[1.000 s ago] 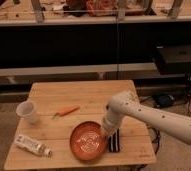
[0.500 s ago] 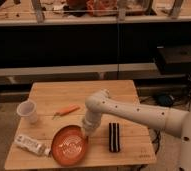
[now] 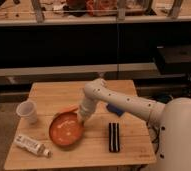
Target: Drag the ceramic bowl in a circle
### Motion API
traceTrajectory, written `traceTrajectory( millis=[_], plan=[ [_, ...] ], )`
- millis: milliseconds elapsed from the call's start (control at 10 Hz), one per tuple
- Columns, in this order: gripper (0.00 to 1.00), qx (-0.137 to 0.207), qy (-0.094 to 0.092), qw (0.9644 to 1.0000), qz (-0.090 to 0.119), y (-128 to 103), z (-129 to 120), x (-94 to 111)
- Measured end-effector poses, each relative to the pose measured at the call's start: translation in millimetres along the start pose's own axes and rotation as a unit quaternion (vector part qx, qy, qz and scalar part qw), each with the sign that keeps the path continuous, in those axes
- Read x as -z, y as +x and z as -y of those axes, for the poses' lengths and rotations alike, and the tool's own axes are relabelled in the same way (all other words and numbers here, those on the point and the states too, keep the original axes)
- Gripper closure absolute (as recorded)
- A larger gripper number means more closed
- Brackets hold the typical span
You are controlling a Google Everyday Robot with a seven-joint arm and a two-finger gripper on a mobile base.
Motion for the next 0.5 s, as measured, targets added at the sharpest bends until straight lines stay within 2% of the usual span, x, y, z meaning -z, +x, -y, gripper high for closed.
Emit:
traceTrajectory(
  millis=[200,300,500],
  plan=[
    [1.00,-0.025,0.000,0.9996,-0.015,9,-24,10],
    [1.00,-0.040,-0.004,0.9989,-0.025,5,-41,21],
    [1.00,-0.071,-0.012,0.9963,-0.046,-17,-66,43]
  ],
)
